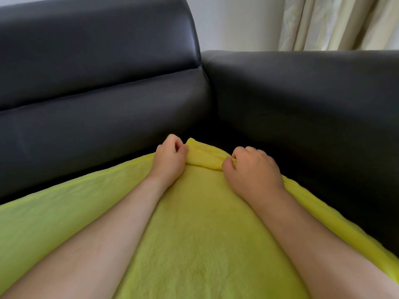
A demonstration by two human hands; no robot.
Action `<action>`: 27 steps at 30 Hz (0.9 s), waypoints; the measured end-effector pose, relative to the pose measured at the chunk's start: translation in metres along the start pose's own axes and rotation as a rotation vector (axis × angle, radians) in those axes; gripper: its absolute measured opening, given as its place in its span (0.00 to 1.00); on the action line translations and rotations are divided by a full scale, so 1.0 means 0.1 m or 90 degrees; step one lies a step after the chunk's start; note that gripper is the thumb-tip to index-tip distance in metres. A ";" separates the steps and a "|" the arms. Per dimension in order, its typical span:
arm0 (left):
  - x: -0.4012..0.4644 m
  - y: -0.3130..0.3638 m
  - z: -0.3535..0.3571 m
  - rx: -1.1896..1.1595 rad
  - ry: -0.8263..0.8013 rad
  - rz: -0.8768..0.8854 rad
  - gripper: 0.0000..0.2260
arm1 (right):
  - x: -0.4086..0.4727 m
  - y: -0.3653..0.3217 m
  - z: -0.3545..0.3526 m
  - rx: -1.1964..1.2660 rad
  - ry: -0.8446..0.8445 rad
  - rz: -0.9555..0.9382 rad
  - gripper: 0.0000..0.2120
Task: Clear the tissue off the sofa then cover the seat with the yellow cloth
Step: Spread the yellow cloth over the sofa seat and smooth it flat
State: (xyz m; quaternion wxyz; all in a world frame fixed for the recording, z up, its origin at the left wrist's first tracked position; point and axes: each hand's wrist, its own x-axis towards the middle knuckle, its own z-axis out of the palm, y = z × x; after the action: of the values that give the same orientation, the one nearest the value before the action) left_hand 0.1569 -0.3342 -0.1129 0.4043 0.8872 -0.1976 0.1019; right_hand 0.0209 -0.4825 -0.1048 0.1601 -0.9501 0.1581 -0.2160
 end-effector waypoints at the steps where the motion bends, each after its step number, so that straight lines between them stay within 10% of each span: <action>1: -0.02 0.00 -0.02 -0.010 0.025 0.021 0.04 | 0.00 0.00 -0.01 0.004 0.002 -0.003 0.14; 27: 0.16 0.09 -0.04 0.262 0.071 0.009 0.04 | -0.05 -0.01 -0.15 -0.058 0.007 -0.039 0.13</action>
State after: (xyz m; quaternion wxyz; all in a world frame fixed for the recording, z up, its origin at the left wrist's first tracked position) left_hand 0.1677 -0.3407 -0.0983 0.2246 0.9424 -0.1564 0.1922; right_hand 0.0098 -0.4831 -0.0936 0.1087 -0.9597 0.1393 -0.2187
